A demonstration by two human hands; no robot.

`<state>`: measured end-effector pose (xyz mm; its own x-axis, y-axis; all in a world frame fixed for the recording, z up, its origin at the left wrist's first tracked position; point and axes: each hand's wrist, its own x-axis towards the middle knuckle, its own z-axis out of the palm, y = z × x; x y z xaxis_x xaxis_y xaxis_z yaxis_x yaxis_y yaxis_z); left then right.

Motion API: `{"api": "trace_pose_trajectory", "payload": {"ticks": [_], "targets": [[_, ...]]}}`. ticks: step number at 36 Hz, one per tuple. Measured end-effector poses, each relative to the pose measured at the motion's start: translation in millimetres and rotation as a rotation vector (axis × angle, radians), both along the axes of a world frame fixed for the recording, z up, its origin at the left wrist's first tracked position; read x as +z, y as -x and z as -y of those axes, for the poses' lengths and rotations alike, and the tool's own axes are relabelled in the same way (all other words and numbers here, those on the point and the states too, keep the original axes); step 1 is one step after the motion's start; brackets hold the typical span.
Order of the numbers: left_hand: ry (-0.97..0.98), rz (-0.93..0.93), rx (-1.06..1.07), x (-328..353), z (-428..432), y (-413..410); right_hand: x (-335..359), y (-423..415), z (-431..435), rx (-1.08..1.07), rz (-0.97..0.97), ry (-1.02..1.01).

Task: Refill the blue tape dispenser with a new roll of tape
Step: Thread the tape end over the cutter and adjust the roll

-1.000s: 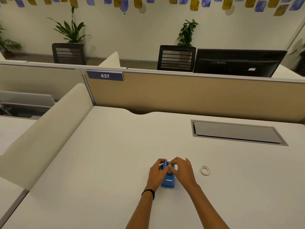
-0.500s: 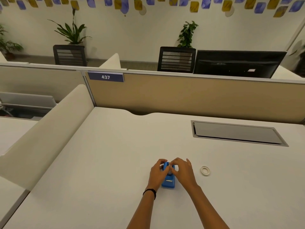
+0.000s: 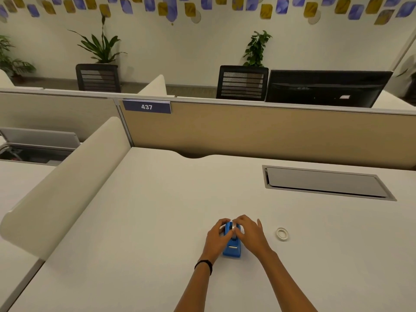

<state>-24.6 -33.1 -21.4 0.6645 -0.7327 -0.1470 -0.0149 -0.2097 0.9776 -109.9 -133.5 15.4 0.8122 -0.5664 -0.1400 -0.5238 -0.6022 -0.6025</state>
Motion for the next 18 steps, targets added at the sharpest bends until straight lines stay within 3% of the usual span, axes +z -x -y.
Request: {"api": "trace_pose_trajectory", "payload": {"ticks": [8,18], "targets": [[0.007,0.004,0.011,-1.8,1.8,0.2,-4.3,5.2,-1.6,0.018,-0.001,-0.049],[0.005,0.036,0.035,-4.1,3.4,1.3,-11.6,14.4,-4.1,-0.021,0.152,-0.024]]}}
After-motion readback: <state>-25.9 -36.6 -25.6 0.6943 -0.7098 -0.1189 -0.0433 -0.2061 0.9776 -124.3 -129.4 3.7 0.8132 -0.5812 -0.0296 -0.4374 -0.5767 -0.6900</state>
